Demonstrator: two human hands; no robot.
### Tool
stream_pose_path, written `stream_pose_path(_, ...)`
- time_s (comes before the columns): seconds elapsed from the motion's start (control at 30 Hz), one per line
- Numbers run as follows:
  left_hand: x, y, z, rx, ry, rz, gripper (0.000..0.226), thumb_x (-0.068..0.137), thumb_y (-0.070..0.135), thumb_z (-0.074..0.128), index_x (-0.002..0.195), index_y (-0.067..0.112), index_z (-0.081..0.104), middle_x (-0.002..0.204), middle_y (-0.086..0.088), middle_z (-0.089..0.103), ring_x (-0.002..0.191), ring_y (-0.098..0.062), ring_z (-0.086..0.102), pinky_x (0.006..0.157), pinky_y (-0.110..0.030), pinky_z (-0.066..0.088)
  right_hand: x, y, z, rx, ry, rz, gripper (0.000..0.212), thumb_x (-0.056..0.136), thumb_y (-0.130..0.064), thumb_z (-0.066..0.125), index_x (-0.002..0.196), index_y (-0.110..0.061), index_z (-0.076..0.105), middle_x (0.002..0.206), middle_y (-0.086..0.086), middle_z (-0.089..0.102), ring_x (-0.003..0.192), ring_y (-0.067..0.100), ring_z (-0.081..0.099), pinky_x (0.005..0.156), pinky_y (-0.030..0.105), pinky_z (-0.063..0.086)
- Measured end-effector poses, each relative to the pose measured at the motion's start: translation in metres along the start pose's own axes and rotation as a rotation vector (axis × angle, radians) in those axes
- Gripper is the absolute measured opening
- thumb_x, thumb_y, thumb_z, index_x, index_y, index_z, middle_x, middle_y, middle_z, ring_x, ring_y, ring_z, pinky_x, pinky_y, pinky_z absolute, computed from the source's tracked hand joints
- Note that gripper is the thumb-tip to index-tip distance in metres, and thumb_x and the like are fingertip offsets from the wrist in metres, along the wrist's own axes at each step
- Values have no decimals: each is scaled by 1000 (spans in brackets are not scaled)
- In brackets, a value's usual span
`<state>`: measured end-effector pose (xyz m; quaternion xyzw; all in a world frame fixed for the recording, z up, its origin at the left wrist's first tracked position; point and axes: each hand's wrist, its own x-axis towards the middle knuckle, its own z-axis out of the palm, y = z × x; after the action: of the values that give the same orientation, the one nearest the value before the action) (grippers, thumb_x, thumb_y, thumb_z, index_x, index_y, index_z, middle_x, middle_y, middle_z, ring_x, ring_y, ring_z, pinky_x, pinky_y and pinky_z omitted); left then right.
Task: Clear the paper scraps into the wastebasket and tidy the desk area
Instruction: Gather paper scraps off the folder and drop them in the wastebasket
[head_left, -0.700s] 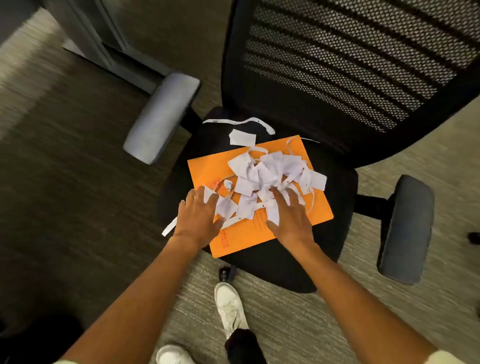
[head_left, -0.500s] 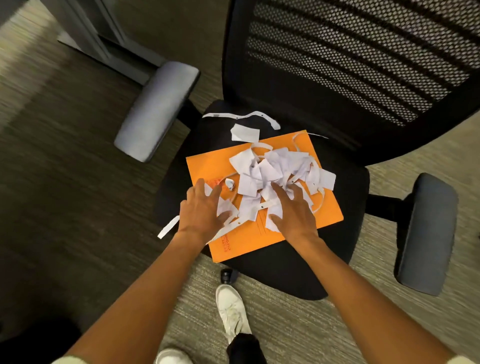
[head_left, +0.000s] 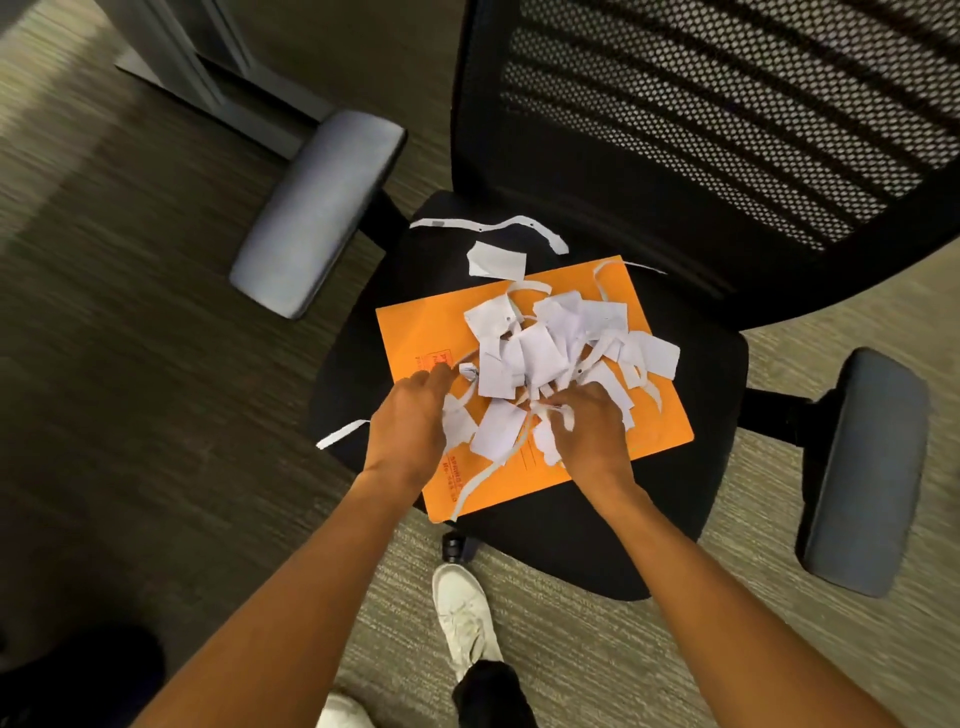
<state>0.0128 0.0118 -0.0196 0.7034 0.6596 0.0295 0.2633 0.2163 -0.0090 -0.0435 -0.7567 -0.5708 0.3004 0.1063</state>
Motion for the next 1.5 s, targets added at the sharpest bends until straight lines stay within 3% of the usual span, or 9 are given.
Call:
stream_pose_path(0.13,-10,1,-19,-172,59,-35,21,87,-1,60,107,7,63,103,-14,68,91,-35,64,72,-48,56,-8,-5,-23,110,152,34,20,90,-14,65,107,-7,72,109,14,65,92,13,55,72,-5,31)
stream_pose_path(0.27,-24,-5,-41,-315,110,-75,8,87,3,61,90,5,67,91,-10,68,81,-28,63,68,-45,53,-20,-26,-46,193,274,12,14,86,-15,69,99,-9,74,96,1,67,90,7,53,76,11,37)
stream_pose_path(0.4,-53,-16,-67,-480,216,-131,9,87,8,64,91,14,71,86,3,67,74,-10,60,57,-13,42,-43,-67,-62,297,337,-38,10,85,-15,71,94,-15,74,86,-19,57,88,7,57,75,8,36)
stream_pose_path(0.5,-84,-30,-86,-605,272,-159,9,85,9,69,84,18,70,77,8,66,68,-4,59,55,-10,41,-67,-107,-61,394,317,-57,12,84,-18,71,91,-28,70,88,-23,57,87,-6,56,74,4,39)
stream_pose_path(0.7,-167,-92,-117,-739,363,-312,26,82,5,70,73,29,65,66,16,64,65,9,60,55,-4,41,-129,-197,-20,477,139,-146,16,82,-22,73,83,-37,68,91,-23,62,91,-19,53,75,-1,37)
stream_pose_path(0.9,-273,-190,-125,-723,464,-511,17,79,7,71,72,21,66,70,15,65,65,-1,59,54,-8,41,-204,-284,65,457,-115,-278,11,80,-13,75,86,-22,76,92,-4,68,88,0,63,74,3,41)
stream_pose_path(1.07,-361,-278,-107,-720,524,-728,18,78,6,69,71,23,66,60,14,60,61,1,56,53,-8,40,-273,-335,162,395,-344,-371,13,78,-12,76,80,-25,74,87,-10,66,82,3,65,66,4,43)
stream_pose_path(1.23,-443,-358,-73,-759,577,-977,15,79,4,71,77,19,66,66,7,67,61,-12,65,53,-30,58,-335,-364,259,264,-542,-462,5,76,-11,78,80,-14,76,78,-14,61,69,-7,60,61,1,39)
stream_pose_path(1.5,-524,-457,-41,-750,683,-1266,6,81,6,71,80,8,66,64,3,61,64,-22,65,59,-45,61,-401,-400,384,47,-794,-520,19,83,-21,72,97,-9,73,96,7,69,90,21,64,66,16,42)
